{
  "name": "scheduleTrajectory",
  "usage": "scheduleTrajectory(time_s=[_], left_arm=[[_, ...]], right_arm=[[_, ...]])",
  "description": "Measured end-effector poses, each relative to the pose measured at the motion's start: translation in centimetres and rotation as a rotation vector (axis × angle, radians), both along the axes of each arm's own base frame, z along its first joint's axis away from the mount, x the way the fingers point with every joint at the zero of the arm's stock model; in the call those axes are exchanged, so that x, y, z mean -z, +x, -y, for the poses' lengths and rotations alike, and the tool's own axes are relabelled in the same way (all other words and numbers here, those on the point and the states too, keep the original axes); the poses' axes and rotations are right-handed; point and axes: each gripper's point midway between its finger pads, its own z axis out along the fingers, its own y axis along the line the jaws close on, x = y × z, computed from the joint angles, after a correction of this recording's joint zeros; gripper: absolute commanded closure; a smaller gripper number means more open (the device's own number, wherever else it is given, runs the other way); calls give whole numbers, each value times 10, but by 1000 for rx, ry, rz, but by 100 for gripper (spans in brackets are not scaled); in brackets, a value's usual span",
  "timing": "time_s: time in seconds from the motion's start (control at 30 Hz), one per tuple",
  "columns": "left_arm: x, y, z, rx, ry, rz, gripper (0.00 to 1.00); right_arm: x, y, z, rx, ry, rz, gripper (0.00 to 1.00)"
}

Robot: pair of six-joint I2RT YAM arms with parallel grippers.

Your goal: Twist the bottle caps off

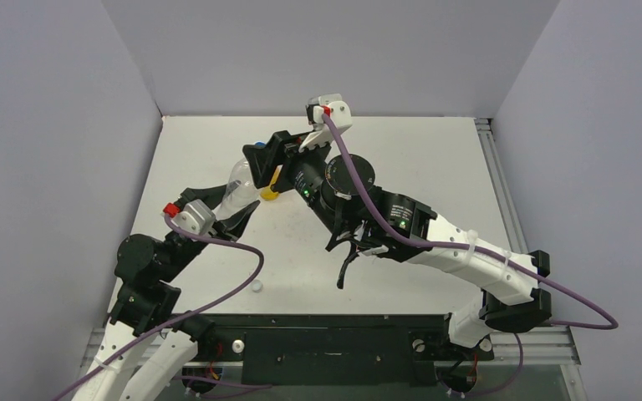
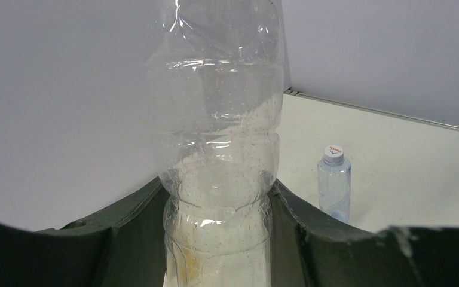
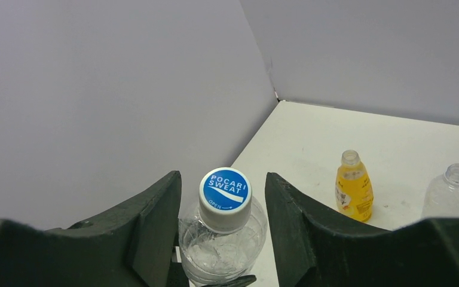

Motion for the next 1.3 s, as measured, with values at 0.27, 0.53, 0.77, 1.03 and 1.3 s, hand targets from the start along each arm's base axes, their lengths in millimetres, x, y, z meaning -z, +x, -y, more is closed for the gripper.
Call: scheduleTrajectory(time_s=[0.27,0.53,0.77,1.03,1.3], left_arm=[[0,0,0,1,0,0,100],[0,0,0,2,-3,-4,100],[3,-3,4,29,-9,-27,100],[2,-26,25,200,-46,-121,99],[-18,-70,53,500,-95,-261,100]], right_arm=[[4,1,-5,-1,-3,-7,64],[9,4,-9,6,-13,-13,93],[12,6,-4,-6,-12,0,100],[16,-12,21,-183,62,72,100],[-2,-54,51,-393,191,214,100]])
